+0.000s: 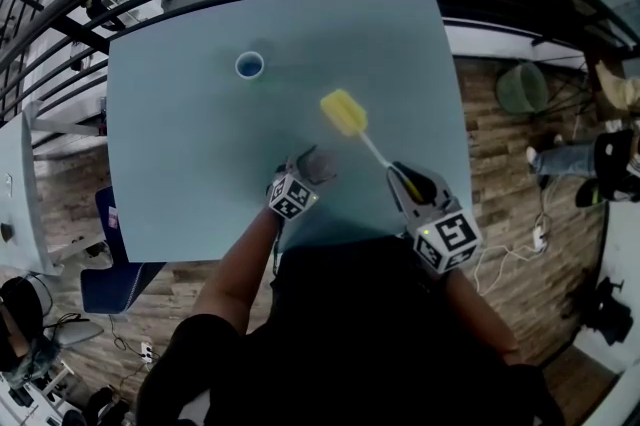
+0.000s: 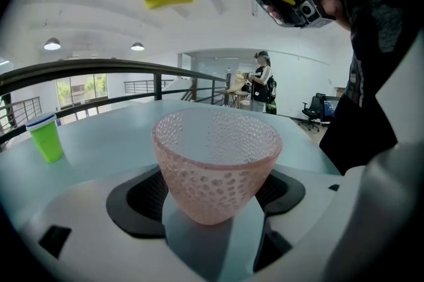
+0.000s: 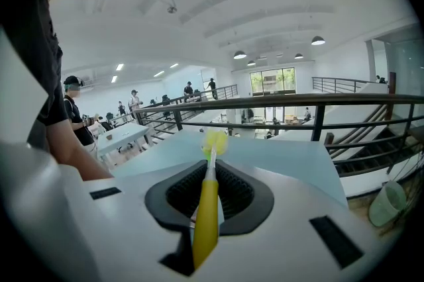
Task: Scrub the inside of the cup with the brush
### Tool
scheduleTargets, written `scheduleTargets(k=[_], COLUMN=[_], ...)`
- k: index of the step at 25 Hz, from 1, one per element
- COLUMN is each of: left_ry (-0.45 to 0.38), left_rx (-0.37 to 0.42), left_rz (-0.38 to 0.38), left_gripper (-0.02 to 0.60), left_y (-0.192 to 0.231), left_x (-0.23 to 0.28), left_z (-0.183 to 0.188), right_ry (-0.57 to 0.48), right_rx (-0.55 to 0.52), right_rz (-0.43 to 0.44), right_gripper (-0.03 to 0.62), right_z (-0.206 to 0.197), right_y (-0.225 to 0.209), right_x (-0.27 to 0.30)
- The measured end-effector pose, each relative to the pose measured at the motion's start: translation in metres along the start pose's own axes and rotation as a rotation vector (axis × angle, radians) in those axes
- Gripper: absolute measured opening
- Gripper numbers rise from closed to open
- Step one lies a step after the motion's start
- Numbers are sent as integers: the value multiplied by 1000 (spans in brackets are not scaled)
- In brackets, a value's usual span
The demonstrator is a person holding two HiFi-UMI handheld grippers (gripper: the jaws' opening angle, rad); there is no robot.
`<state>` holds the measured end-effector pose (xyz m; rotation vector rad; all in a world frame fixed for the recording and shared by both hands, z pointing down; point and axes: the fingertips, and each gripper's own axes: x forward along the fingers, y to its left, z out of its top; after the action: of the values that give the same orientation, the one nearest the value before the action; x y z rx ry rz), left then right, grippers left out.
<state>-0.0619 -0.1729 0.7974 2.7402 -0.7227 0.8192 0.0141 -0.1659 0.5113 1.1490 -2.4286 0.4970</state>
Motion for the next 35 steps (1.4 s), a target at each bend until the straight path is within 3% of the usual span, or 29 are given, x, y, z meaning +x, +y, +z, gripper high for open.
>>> scheduleTargets(k=[12,21,29,35], left_ry=[72,67,50,-7], left_rx=[18,10,-35,-42], left_rz=[29,19,78,153], left_gripper=[362,357,356,354], left_y=[1,3,29,57], left_x=[9,-4,-55,-118], left_z=[-5,5,26,64], right_ry=[-3,-9,14,-13], right_rx=[10,2,-70,-167], right_rz=[0,22,106,169], right_gripper=[44,44,44,44], right_z=[0,2,3,22], right_y=[-4,2,5,21], right_x=[-6,-4,-9,-13])
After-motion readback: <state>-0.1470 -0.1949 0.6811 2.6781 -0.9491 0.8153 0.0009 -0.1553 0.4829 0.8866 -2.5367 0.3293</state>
